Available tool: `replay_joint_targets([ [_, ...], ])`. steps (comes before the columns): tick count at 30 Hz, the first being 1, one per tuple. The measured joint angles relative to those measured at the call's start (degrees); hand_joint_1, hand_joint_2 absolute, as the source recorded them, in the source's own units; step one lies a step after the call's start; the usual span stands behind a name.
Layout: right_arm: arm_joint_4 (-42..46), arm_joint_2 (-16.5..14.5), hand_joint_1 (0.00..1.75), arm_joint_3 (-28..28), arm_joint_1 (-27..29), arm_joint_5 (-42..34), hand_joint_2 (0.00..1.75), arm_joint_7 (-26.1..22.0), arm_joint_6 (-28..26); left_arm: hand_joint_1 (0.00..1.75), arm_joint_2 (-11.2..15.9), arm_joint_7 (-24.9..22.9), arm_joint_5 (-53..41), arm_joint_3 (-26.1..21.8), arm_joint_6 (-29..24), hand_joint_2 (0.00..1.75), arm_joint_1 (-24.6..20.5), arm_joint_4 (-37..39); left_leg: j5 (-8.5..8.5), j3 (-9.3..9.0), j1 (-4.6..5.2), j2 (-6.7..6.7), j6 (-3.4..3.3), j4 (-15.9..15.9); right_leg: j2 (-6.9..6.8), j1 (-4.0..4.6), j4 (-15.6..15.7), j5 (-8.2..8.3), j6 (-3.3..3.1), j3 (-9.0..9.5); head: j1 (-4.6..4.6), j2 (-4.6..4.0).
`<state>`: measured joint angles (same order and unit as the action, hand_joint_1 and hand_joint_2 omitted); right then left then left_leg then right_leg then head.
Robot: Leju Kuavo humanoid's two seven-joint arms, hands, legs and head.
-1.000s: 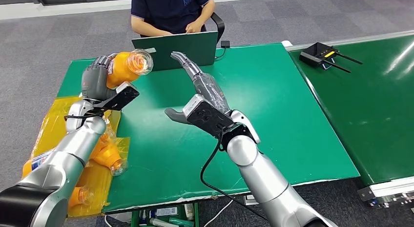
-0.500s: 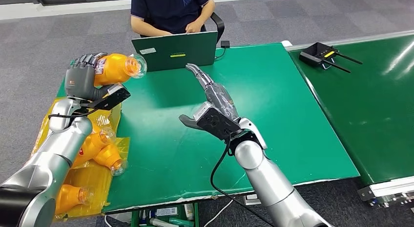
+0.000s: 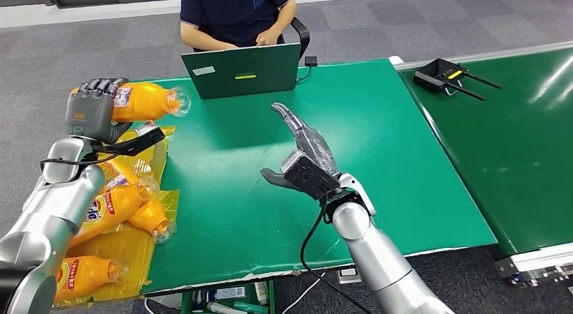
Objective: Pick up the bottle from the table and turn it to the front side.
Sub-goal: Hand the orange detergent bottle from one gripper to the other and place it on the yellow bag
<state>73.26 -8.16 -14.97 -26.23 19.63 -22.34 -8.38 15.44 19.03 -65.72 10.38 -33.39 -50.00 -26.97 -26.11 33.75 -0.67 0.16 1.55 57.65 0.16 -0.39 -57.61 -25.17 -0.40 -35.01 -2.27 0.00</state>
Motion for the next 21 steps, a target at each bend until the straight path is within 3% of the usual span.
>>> replay_joint_targets([
  [10, 0.42, 0.21, 0.0, 1.75, 2.03, 0.93, 1.75, 1.26, 0.93, 1.75, 4.76, -4.5, -6.59, -0.34, 5.36, 1.75, 1.81, 0.47, 0.0, 0.0, 0.01, -0.01, 0.0, 0.0, 0.02, -0.01, 0.0, 0.0, 0.0, 0.0, 0.0, -0.02],
  [21, 1.89, 0.21, 0.0, 3.52, 4.05, 1.72, 1.75, 1.6, 1.23, 1.75, 6.72, -5.15, -8.18, -2.07, 7.59, 1.75, 5.2, -0.52, 0.0, 0.0, 0.01, -0.02, 0.0, 0.0, 0.01, -0.01, 0.0, 0.0, 0.0, 0.01, 0.0, 0.0],
])
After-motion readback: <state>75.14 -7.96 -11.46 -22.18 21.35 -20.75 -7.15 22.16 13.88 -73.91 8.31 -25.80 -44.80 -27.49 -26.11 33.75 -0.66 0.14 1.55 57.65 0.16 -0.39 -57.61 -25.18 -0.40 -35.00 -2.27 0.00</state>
